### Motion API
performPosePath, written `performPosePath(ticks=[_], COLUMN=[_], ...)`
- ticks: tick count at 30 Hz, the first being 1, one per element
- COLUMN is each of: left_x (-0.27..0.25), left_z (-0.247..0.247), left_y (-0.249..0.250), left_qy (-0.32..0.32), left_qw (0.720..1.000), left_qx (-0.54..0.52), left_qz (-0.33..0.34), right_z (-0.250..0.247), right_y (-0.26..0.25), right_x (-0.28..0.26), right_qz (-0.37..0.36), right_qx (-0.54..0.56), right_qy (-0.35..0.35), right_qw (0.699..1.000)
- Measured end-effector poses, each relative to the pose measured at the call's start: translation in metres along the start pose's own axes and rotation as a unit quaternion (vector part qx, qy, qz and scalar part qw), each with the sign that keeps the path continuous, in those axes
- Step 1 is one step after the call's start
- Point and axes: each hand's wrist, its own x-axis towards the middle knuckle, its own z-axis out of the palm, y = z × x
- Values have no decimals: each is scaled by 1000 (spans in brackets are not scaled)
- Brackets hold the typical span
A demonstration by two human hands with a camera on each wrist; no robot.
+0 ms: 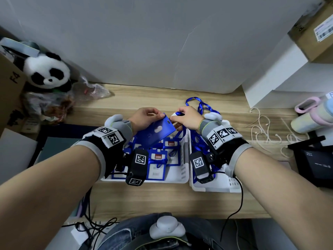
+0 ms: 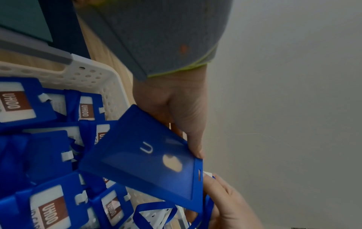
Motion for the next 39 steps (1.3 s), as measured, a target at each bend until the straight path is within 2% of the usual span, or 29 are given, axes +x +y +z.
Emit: performPosePath(ticks=[13, 21, 31, 39], left_x=[1, 0, 1, -1], left_z=[-6, -4, -9, -8], left_y=[-4, -3, -5, -5], left_qy=[20, 5, 23, 11], left_qw=[999, 1000, 999, 1000], left_qx=[6, 14, 17, 8], left_qz=[-32, -14, -27, -20], right_z=[1, 5, 5, 9], right_y=[0, -4, -1, -2], right_x=[3, 3, 4, 5], right_qz=[8, 14, 9, 15], right_qx=[41, 24, 57, 27], right_qy=[-13, -4, -17, -17], right_qw=[999, 1000, 998, 999])
